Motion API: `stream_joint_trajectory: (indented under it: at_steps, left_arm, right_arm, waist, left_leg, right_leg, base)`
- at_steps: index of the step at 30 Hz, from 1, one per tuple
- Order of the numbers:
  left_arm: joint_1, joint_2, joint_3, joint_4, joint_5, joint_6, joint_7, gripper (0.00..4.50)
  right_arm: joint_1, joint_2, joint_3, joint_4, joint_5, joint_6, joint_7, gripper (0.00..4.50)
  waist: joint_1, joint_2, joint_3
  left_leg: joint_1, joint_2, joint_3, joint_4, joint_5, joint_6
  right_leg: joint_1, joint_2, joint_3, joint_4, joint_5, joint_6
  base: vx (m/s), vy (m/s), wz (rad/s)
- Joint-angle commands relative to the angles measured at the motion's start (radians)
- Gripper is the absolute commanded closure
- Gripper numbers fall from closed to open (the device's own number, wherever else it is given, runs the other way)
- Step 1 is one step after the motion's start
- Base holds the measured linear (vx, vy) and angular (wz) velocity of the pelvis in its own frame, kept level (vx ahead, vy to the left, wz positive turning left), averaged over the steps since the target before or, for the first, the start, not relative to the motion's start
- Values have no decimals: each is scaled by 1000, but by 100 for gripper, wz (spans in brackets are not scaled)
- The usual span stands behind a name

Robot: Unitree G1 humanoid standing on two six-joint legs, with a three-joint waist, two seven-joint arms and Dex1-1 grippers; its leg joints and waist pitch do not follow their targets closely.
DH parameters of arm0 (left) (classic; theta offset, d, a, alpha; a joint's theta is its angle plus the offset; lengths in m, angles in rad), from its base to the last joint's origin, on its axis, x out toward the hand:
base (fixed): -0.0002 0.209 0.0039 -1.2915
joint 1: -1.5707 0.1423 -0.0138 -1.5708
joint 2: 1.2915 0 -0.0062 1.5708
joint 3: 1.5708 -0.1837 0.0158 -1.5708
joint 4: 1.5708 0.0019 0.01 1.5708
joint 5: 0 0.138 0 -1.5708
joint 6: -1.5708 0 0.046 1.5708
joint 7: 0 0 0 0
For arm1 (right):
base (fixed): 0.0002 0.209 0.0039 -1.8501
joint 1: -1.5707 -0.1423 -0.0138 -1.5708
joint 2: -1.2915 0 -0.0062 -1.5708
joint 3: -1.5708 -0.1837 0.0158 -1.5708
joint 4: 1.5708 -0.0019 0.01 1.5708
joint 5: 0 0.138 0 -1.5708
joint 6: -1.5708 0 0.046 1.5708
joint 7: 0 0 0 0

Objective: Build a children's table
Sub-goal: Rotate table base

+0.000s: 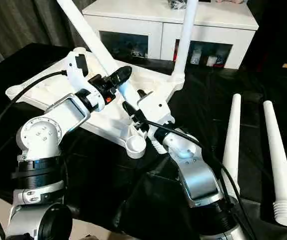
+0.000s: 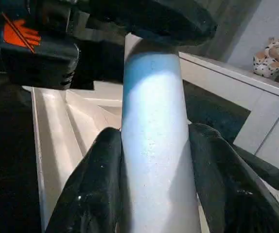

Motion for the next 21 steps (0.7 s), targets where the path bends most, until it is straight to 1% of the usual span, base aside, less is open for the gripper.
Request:
stream_joint_trajectory:
  at_steps: [1, 3, 6, 7, 8, 9, 10, 11, 12, 13, 14, 15, 16, 17, 18, 19, 20, 21]
  left_arm:
    - [-3, 2, -9, -19, -15, 7, -18, 176]
    - [-1, 3, -5, -27, -25, 8, -17, 205]
    - [-5, 6, 7, -27, -35, 5, -15, 213]
    - [-6, 10, 8, -26, -39, 5, -15, 237]
    - [-6, 13, 9, -26, -41, 3, -16, 237]
    - [-6, 16, 10, -25, -43, 2, -16, 254]
    - [-7, 23, 12, -23, -48, 0, -22, 257]
    - [-7, 25, 13, -23, -49, 0, -24, 263]
    - [-6, 32, 15, -23, -52, 1, -31, 268]
    - [-6, 37, 15, -24, -55, 5, -41, 268]
    - [-6, 41, 16, -25, -56, 7, -44, 271]
    - [-6, 53, 13, -26, -64, 13, -57, 272]
    - [-6, 53, 13, -26, -64, 13, -57, 272]
    - [-5, 62, 6, -30, -63, 16, -69, 273]
    - [-2, 75, -5, -34, -63, 19, -86, 273]
    - [5, 98, -24, -44, -74, 26, -122, 273]
    - [6, 104, -28, -46, -77, 29, -130, 273]
    - [11, 124, -42, -54, -86, 40, -164, 273]
  right_arm:
    - [-19, -4, 10, -3, -4, -20, 4, 278]
    - [-18, -4, 14, 1, -10, -34, 13, 278]
    - [-18, -3, 13, 4, -15, -41, 15, 278]
    - [-18, -2, 13, 6, -12, -42, 19, 278]
    - [-17, -1, 12, 6, -8, -42, 23, 278]
    - [-17, 0, 11, 7, -5, -43, 24, 222]
    - [-12, 15, -6, 2, 38, -32, 40, 208]
    - [-11, 17, -12, -1, 53, -28, 46, 208]
    - [-8, 23, -24, -8, 83, -21, 60, 202]
    - [-7, 23, -28, -11, 96, -16, 69, 202]
    - [-6, 22, -31, -13, 106, -10, 78, 174]
    - [-4, 19, -44, -19, 127, 0, 95, 166]
    - [-4, 19, -44, -19, 127, 0, 95, 166]
    - [-1, 16, -52, -27, 150, 13, 111, 164]
    - [2, 13, -63, -39, 181, 31, 132, 160]
    - [5, 6, -89, -58, 234, 60, 162, 141]
    - [5, 3, -97, -63, 250, 71, 170, 129]
    - [4, -10, -124, -80, 308, 115, 201, 123]
  waist:
    - [-1, -18, -73]
    - [-1, -17, -73]
    - [-2, -19, -72]
    - [-1, -19, -73]
    - [-2, -19, -73]
    - [-2, -18, -72]
    - [-1, -18, -73]
    - [-2, -17, -73]
    - [-3, -17, -72]
    - [-3, -17, -73]
    - [-3, -15, -73]
    - [-3, -16, -73]
    - [-2, -15, -74]
    - [-2, -14, -74]
    - [-2, -15, -74]
    - [-2, -15, -74]
    - [-1, -15, -73]
    - [0, -15, -74]
  left_leg:
    - [-1, 14, 1, -59, -91, 82]
    - [-1, 15, 1, -58, -89, 86]
    - [-1, 13, 2, -58, -99, 85]
    - [0, 14, 2, -58, -101, 84]
    - [0, 14, 2, -58, -101, 84]
    - [0, 14, 1, -58, -103, 84]
    - [1, 14, 1, -58, -102, 84]
    - [1, 14, 1, -59, -111, 86]
    - [2, 14, 2, -59, -118, 90]
    - [0, 15, 0, -59, -113, 92]
    - [1, 16, 0, -60, -113, 90]
    - [1, 15, 0, -59, -105, 91]
    - [1, 15, 0, -59, -100, 90]
    - [3, 16, 0, -59, -100, 90]
    - [3, 15, 0, -59, -101, 93]
    - [2, 17, 0, -59, -99, 96]
    - [3, 16, 0, -60, -103, 98]
    - [4, 16, 0, -59, -97, 98]
  right_leg:
    - [66, -30, 34, -56, -145, -205]
    - [66, -30, 34, -55, -140, -209]
    - [67, -30, 33, -56, -156, -207]
    - [67, -30, 34, -56, -160, -206]
    - [66, -29, 33, -56, -160, -206]
    - [66, -29, 33, -56, -162, -205]
    - [66, -30, 33, -55, -161, -206]
    - [65, -29, 33, -56, -164, -207]
    - [65, -28, 33, -57, -167, -206]
    - [67, -29, 33, -55, -160, -205]
    - [66, -29, 32, -55, -161, -205]
    - [67, -29, 33, -54, -149, -209]
    - [67, -29, 33, -53, -145, -211]
    - [65, -29, 33, -53, -142, -214]
    - [67, -28, 33, -53, -139, -218]
    - [68, -29, 33, -51, -132, -220]
    - [68, -29, 33, -52, -138, -219]
    - [68, -29, 34, -50, -130, -222]
  base:
    - [0, 0, 0]
    - [0, 0, 0]
    - [0, 0, 0]
    - [0, 0, 0]
    - [0, 0, 0]
    - [0, 0, 0]
    - [0, 0, 0]
    - [0, 0, 0]
    - [0, 0, 0]
    - [0, 0, 0]
    - [0, 0, 0]
    - [0, 0, 0]
    - [0, 0, 0]
    - [0, 0, 0]
    - [0, 0, 0]
    - [0, 0, 0]
    - [0, 0, 0]
    - [0, 0, 0]
